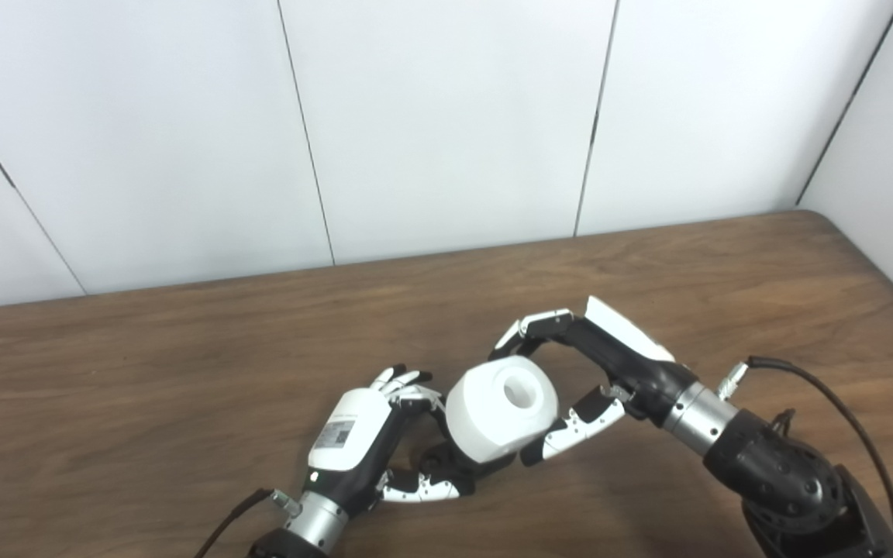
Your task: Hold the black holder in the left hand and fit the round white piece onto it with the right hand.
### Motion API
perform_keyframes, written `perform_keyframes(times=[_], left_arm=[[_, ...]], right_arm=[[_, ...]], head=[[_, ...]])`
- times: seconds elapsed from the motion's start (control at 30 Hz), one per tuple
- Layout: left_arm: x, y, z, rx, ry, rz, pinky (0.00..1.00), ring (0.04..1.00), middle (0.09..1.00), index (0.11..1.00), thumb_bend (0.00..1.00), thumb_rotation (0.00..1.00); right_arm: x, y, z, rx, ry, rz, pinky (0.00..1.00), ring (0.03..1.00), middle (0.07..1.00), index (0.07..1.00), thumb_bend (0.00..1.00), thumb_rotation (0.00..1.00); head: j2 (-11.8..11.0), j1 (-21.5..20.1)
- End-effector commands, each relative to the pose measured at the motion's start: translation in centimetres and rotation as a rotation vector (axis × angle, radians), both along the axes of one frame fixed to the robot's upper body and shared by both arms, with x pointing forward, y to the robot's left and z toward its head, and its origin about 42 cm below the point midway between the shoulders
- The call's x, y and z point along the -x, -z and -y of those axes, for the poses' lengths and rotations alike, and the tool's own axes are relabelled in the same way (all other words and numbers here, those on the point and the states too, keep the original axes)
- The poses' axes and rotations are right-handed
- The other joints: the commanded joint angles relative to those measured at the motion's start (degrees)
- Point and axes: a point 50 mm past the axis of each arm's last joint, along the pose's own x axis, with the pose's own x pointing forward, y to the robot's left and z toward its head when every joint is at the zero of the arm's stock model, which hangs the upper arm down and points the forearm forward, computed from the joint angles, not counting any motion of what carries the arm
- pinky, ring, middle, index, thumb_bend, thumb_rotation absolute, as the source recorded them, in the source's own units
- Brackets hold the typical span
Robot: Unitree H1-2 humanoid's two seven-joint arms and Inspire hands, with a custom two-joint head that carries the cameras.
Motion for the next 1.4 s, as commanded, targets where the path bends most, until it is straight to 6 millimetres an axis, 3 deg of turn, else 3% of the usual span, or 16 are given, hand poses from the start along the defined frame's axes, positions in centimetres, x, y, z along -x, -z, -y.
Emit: perform_keyframes(times=[0.0, 0.53, 1.37], left_arm=[[1.3, 0.9, 0.7, 0.03, -0.006, -0.02, 0.97, 0.883, 0.702, 0.481, 0.52, 0.07], [1.5, 0.8, 1.0, 0.036, -0.002, -0.021, 0.97, 0.877, 0.7, 0.48, 0.52, 0.07], [2.1, 0.1, 3.0, 0.043, 0.009, -0.039, 0.99, 0.884, 0.706, 0.481, 0.52, 0.07]], right_arm=[[-0.2, -1.4, -0.2, -0.003, -0.024, 0.065, 0.68, 0.748, 0.666, 0.479, 0.53, 0.14], [-0.7, -0.1, -0.2, -0.001, -0.023, 0.023, 0.69, 0.744, 0.659, 0.479, 0.53, 0.14], [-1.0, -0.7, 0.7, 0.063, -0.072, 0.002, 0.69, 0.751, 0.655, 0.479, 0.53, 0.14]], head=[[0.42, -0.18], [0.56, -0.07], [1.8, -1.28]])
